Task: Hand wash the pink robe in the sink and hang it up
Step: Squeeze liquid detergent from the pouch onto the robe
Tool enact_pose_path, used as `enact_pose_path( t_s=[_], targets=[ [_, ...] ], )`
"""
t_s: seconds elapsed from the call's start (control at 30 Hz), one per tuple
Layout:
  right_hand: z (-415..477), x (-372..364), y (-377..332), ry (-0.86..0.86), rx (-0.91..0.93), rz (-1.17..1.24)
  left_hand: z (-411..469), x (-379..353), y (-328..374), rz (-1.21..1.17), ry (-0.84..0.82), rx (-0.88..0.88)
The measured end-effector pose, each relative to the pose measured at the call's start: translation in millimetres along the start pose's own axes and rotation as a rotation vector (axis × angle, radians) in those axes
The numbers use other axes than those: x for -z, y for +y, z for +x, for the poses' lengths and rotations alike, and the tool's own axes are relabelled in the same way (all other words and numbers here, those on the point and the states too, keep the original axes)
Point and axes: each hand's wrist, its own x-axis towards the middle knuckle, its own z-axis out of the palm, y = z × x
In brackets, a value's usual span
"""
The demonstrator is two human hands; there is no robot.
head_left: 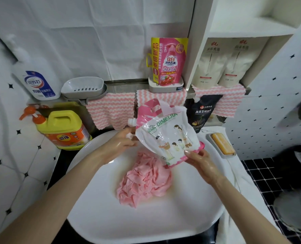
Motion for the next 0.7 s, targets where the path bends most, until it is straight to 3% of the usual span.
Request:
enact_pose_path(
  t_s=[0.37, 0.53, 0.7],
  targets=[
    [-3.4, 43.4, -53.0, 0.086, 0.068, -0.205, -14.3, -10.5, -19.0, -0.015, 0.062, 0.175],
    [-5.4, 50.2, -67.4, 0.14, 0.081, -0.267, -9.1, -13.1, -25.0, 0.018, 0.138, 0.127],
    [-8.9, 43.9, -76.6, 0.175, 0.101, -0.246, -0.2, -17.6, -30.6, 0.088, 0.331, 0.041]
  ],
)
